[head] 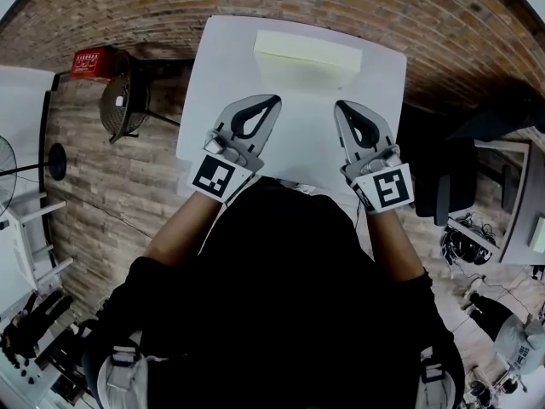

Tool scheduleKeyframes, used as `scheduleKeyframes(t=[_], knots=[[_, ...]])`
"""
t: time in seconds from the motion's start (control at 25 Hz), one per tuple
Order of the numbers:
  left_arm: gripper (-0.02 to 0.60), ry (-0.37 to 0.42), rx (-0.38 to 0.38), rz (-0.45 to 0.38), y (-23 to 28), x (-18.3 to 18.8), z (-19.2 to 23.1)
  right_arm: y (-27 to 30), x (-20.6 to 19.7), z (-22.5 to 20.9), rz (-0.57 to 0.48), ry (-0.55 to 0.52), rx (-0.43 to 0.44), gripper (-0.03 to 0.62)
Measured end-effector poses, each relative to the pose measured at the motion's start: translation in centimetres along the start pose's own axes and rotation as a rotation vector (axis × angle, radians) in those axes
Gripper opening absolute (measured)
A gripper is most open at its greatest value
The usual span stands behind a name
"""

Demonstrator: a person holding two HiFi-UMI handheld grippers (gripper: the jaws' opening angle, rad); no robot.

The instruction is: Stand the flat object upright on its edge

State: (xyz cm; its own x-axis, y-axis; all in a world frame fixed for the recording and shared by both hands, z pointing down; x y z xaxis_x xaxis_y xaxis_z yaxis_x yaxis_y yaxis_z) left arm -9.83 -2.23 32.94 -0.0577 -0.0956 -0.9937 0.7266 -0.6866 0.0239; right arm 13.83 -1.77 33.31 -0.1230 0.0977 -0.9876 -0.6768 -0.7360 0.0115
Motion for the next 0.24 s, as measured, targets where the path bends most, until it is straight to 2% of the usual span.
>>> scheduleKeyframes(t=[0.24], knots=[[0.018,-0.002,0.014,0.016,-0.03,-0.48,0.05,0.00,-0.18,0.42,0.000,-0.031,0.018,0.006]])
Point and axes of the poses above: the fingertips, and each gripper's own axes: y forward along the fingers, z to its left, x out of its top, the point moved 10 cm from there along -y, backward along the fingers, and after that the axes turned 9 degrees about -y, right-handed, at the moved point
